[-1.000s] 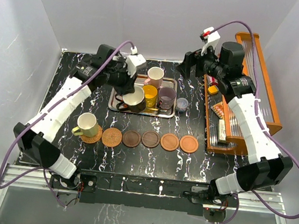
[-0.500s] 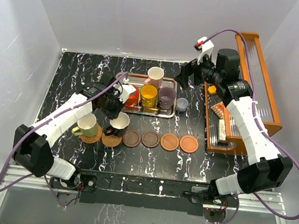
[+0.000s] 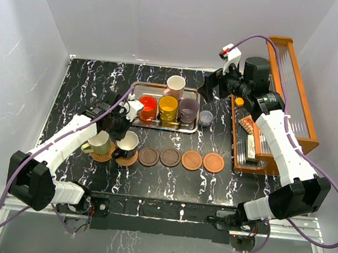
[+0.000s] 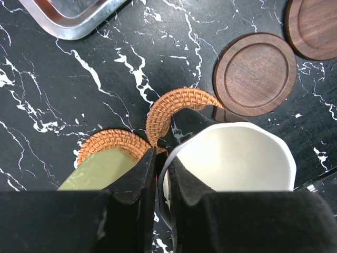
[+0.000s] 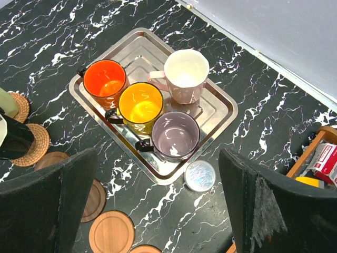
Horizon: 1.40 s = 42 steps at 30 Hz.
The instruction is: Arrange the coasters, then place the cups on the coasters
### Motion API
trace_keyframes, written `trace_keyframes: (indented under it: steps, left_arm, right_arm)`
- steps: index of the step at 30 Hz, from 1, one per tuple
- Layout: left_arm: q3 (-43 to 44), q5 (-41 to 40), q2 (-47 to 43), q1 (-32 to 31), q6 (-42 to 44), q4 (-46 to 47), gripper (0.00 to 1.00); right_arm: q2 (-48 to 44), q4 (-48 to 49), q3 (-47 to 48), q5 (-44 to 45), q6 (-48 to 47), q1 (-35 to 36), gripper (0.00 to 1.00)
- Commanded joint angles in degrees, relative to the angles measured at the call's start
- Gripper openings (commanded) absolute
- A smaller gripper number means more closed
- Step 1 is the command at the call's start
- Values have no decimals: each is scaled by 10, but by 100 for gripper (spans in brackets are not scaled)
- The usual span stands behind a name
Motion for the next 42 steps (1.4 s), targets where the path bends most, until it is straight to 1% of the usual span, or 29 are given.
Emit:
trace_keyframes:
  steps: [1, 24, 42]
  left_arm:
    - [-3, 25, -31, 5, -10, 25, 0]
    - [-24, 17, -19, 12, -6, 41, 0]
    - [-32, 46, -25, 32, -14, 36, 0]
  right_arm:
    - [-18, 27, 0, -1, -6, 1, 98]
    - [-13, 26, 2, -7, -7, 0, 98]
    - [-8, 24, 3, -14, -8, 0, 98]
